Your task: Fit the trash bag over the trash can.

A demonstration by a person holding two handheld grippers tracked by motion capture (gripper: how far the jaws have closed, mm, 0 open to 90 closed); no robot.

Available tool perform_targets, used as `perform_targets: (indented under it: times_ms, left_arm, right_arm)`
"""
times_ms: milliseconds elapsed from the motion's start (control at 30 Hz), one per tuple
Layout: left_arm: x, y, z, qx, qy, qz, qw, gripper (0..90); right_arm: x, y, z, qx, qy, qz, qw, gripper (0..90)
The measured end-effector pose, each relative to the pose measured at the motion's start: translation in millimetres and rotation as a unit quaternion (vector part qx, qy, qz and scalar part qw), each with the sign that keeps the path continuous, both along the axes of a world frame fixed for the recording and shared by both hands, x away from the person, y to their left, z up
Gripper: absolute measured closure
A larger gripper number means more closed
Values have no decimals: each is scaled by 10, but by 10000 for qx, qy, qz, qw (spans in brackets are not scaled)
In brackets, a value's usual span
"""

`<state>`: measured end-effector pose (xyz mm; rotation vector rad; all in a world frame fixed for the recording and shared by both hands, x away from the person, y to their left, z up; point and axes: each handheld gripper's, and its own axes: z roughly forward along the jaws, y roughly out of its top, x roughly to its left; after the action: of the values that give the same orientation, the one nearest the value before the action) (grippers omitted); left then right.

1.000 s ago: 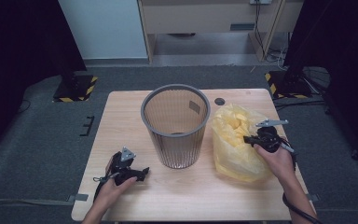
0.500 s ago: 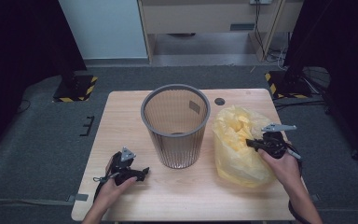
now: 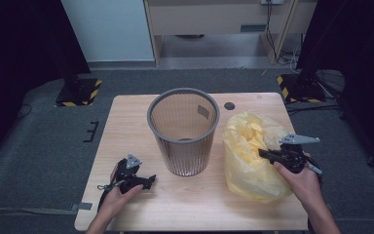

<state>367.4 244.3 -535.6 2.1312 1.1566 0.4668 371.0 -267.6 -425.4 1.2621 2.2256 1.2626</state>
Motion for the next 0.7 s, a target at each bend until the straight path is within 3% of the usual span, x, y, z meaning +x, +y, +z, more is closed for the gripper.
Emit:
perform_targets:
  times_ms: [700]
  left_arm:
    - [0,0,0,1,1,-1,10000,0]
  right_arm:
    - [-179,33,354,101,-346,151,9992,867]
